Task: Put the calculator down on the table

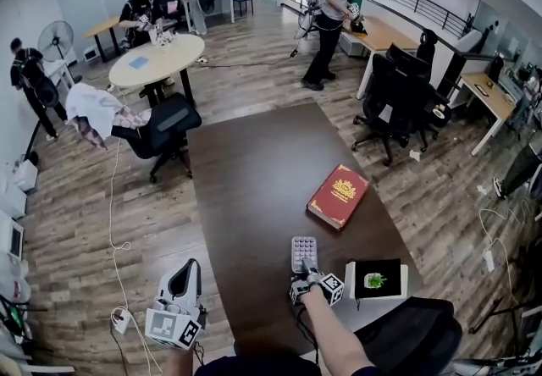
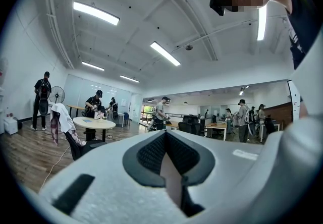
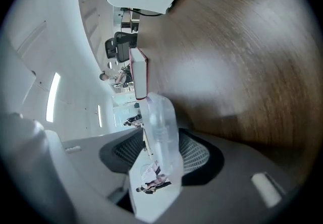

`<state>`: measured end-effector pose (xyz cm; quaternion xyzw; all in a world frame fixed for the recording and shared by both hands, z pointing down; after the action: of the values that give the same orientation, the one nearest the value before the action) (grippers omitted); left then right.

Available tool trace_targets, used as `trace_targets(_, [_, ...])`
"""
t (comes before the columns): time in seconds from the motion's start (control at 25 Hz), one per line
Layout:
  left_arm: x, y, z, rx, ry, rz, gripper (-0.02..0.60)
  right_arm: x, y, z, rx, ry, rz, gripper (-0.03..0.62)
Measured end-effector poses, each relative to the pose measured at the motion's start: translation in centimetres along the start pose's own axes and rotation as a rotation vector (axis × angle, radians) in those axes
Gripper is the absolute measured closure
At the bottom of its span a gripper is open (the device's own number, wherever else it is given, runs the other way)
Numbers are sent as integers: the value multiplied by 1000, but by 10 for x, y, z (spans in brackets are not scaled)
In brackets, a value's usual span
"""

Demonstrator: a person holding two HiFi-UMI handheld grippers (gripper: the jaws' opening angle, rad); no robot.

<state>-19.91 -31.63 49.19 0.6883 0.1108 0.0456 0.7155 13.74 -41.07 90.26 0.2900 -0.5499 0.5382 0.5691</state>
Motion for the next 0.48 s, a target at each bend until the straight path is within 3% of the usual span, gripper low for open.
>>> trace_targets(0.08, [1,-2,-1,7,2,-2,586,-6,1,5,-2,-32,32,288])
trace_targets(0.16, [2,-2,-2,9,4,-4,586,-11,3,4,0,-27,61,232])
trace_targets(0.48, [5,-4,-5,23,17,-21,586,-13,10,-17,27,54,66,178])
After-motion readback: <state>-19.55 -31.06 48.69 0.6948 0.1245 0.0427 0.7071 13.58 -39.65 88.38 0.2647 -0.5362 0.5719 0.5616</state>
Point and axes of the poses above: the fingertips, and each gripper's own axes: z forward along the fingers, x to its right, y out of its underside, the point moved 5 cm from there along -z, backward along the fingers, and after that the axes turned 7 degrees about -y, right-handed, at the moved point
